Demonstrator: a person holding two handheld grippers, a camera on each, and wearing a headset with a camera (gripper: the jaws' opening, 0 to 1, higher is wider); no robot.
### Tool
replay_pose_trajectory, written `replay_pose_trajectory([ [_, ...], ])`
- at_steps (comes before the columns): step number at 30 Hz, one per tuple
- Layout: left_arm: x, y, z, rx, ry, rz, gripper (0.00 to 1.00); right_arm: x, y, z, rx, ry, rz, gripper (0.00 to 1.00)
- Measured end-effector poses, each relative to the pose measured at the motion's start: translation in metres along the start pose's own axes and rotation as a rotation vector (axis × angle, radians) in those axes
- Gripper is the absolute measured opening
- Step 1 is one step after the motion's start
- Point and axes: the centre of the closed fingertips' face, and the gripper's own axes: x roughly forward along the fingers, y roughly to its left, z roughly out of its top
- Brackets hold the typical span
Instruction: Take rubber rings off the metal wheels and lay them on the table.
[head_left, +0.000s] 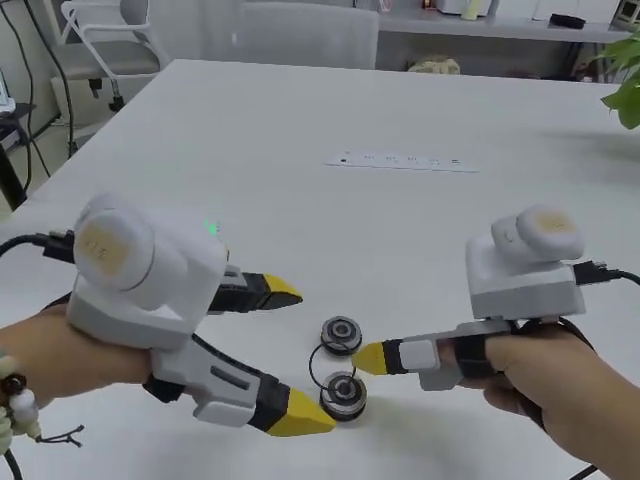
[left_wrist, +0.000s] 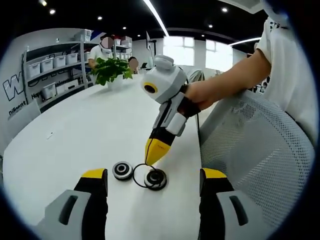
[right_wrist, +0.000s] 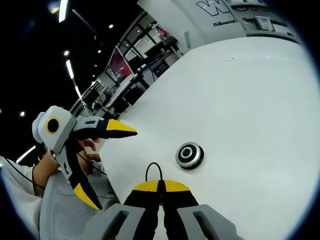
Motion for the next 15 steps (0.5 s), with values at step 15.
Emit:
replay_pose_trajectory([
  [15, -0.045, 0.003, 0.009, -0.021, -0.045, 0.113, 0.81, -0.004, 0.001, 0.008, 0.051, -0.043, 0.025, 0.0],
])
